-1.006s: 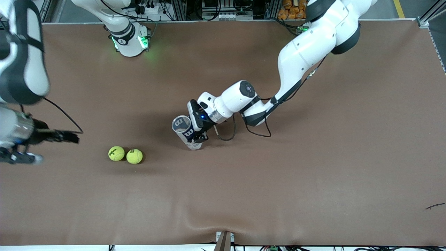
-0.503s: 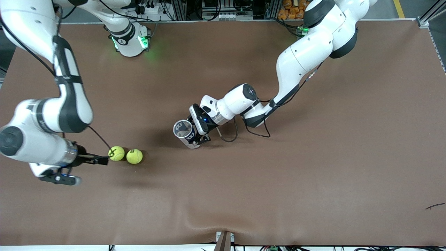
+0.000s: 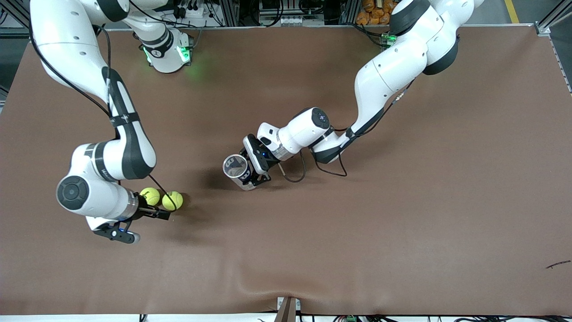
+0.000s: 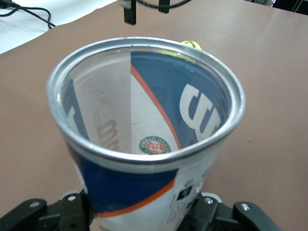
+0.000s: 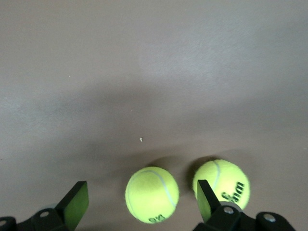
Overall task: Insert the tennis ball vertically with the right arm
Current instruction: 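Grasp one tennis ball with the right gripper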
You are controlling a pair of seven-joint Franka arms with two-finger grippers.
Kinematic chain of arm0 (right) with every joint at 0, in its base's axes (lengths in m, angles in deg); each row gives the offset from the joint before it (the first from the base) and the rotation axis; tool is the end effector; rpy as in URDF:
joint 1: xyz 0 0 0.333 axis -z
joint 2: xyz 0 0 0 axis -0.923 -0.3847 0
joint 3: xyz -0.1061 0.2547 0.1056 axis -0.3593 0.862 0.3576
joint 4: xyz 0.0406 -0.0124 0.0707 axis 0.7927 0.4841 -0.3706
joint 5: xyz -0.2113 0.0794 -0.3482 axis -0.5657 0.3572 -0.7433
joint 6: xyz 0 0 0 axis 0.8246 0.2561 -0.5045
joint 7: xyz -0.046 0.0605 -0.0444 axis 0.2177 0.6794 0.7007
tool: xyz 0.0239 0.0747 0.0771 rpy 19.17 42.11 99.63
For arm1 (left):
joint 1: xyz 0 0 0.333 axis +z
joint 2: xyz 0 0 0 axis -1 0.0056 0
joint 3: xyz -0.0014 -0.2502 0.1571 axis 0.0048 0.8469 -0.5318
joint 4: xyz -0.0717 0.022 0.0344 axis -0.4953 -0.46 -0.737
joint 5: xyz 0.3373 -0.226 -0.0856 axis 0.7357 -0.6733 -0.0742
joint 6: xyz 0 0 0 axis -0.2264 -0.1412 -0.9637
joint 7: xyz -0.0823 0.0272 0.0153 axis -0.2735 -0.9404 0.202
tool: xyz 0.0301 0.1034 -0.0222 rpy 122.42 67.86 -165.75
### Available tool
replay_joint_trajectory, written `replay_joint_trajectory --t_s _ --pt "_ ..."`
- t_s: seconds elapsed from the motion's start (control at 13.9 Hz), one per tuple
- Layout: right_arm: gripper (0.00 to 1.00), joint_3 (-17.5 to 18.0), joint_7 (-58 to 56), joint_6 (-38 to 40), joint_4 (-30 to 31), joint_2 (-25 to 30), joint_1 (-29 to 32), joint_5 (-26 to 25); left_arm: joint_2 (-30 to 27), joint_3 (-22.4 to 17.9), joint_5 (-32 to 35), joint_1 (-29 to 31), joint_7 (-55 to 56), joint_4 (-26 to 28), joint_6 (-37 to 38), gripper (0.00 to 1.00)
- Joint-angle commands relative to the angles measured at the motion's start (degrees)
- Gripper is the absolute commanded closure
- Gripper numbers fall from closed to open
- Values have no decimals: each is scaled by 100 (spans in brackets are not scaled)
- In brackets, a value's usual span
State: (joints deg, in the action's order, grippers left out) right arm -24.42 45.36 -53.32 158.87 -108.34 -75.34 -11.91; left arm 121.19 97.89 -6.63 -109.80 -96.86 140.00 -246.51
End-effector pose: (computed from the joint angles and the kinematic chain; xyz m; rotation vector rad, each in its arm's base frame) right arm 0.7154 0.0919 0.2475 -3.0870 0.4044 0.0855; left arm 0.5026 -0.5789 0.1868 2.0667 -1.2620 0.8988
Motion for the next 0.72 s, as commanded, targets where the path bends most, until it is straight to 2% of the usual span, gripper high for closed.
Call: replay_joint_trajectory --t_s 0.0,0.58,0.65 --pt "0 -19 77 -31 25 -148 -47 82 -117 13 -44 44 1 317 -174 28" --pt "0 -19 402 -66 297 -368 -231 -6 -109 13 342 52 -17 554 -535 28" --pt "14 -28 358 -48 297 -369 -240 -23 -109 13 465 61 -17 581 -570 28"
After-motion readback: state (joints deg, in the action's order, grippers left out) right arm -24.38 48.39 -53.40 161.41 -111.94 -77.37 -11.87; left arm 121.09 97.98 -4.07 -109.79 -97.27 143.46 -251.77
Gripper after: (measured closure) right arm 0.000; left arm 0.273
